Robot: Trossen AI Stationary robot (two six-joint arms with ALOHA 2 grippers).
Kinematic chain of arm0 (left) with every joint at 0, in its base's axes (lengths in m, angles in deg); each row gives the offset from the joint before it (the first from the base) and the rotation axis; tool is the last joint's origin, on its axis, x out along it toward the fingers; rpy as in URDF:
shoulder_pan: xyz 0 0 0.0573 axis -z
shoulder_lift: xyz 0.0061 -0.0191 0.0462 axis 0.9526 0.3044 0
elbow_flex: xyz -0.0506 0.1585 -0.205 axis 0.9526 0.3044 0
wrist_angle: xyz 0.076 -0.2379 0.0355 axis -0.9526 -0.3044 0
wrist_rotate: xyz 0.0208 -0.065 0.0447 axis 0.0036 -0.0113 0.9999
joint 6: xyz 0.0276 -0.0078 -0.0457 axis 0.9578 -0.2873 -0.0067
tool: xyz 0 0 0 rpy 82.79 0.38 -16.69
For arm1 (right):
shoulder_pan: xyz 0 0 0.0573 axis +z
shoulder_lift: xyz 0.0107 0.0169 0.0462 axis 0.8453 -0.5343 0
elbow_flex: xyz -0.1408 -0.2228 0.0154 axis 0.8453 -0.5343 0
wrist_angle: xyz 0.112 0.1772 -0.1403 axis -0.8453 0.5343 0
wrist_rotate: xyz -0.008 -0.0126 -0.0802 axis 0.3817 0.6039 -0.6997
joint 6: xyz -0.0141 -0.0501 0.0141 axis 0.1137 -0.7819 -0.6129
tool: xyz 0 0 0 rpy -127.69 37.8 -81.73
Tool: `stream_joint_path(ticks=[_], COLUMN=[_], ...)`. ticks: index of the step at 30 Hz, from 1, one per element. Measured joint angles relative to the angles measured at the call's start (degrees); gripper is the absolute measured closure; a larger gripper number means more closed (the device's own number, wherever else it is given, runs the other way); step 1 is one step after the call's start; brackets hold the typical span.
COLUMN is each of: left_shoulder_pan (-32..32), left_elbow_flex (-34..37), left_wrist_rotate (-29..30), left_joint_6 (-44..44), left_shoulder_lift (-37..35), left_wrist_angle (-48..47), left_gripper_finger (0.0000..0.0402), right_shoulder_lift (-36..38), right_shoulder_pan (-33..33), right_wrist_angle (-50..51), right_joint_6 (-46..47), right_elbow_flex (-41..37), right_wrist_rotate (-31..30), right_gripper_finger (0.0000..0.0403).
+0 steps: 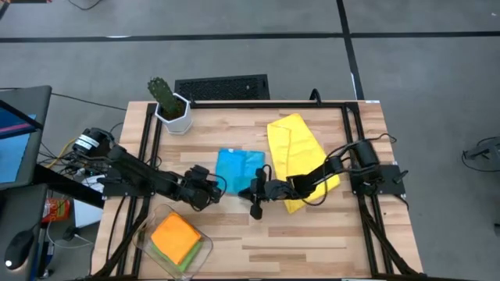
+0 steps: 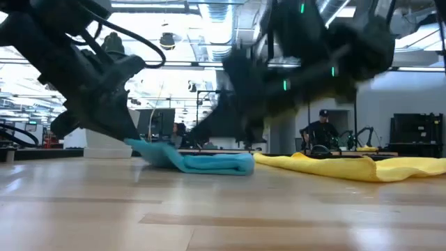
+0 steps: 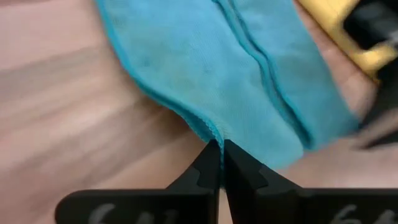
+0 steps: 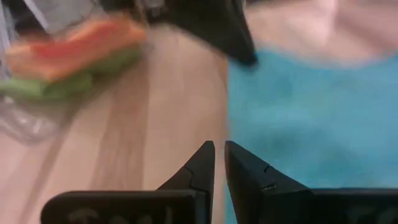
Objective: Fold microfiber towels
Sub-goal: Fold the blue microfiber towel
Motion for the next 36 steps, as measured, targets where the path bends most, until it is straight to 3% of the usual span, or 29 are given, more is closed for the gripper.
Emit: stream_joint_path(ticks=[5,12,19,23,30,36], left_shoulder_pan=[-1.2,-1.6,-1.6,-1.6,-1.6,-1.6], left_elbow_flex=[-0.2,-0.2,-0.2,-0.2,-0.2,-0.2], left_wrist_rotate=[0.3,0.2,-0.2,-0.5,-0.6,-0.4], left_joint_6=[0.0,0.3,0.9,1.1,1.1,1.5], left_shoulder_lift=[-0.2,-0.2,-0.3,-0.3,-0.3,-0.3], left_wrist_angle=[-1.4,-1.2,-0.5,0.0,0.3,0.9], left_gripper_finger=[0.0401,0.0401,0.0401,0.0401,0.0401,0.0401], right_shoulder_lift=[3.3,-0.7,-5.1,-2.9,4.9,2.7], right_shoulder_pan=[-0.5,-4.3,-6.2,-6.4,-9.7,-14.1], right_wrist_angle=[3.5,3.9,-0.4,-0.1,-0.5,-1.1], right_joint_6=[-6.6,-3.7,-3.7,-4.9,-8.6,-8.4], right_elbow_flex=[-0.1,-1.2,-0.7,-1.1,-4.3,-6.6], right_wrist_rotate=[-4.1,-5.1,-0.9,-0.6,-8.4,-5.5], right_gripper_finger=[0.034,0.034,0.034,0.034,0.0355,0.0379])
